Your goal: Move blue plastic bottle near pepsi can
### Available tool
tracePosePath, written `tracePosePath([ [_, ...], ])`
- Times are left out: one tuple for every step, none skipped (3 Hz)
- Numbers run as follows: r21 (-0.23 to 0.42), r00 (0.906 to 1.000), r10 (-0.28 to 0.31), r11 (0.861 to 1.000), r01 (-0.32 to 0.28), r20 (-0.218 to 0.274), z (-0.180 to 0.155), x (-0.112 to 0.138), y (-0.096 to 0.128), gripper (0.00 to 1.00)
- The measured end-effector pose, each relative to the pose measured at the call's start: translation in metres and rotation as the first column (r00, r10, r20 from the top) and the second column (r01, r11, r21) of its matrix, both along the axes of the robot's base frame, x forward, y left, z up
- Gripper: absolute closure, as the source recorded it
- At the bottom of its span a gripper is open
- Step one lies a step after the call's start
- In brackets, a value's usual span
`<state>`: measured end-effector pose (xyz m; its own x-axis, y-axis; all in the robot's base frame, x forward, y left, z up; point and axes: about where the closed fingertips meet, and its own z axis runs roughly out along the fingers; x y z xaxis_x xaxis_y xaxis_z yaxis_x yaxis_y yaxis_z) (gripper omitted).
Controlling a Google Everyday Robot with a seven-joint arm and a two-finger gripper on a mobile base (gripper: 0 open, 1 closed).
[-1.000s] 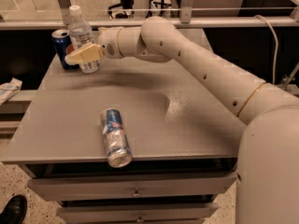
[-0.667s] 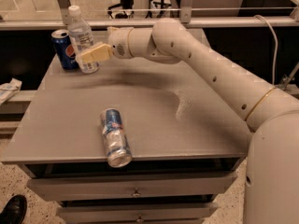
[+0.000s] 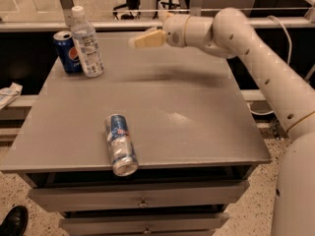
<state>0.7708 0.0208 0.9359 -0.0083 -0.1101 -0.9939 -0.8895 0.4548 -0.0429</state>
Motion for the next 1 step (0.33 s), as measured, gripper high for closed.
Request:
tracePosePath([
  [0.017, 0.998, -0.039, 0.999, 0.038, 0.051, 0.0291, 0.0125, -0.0305, 0.0],
])
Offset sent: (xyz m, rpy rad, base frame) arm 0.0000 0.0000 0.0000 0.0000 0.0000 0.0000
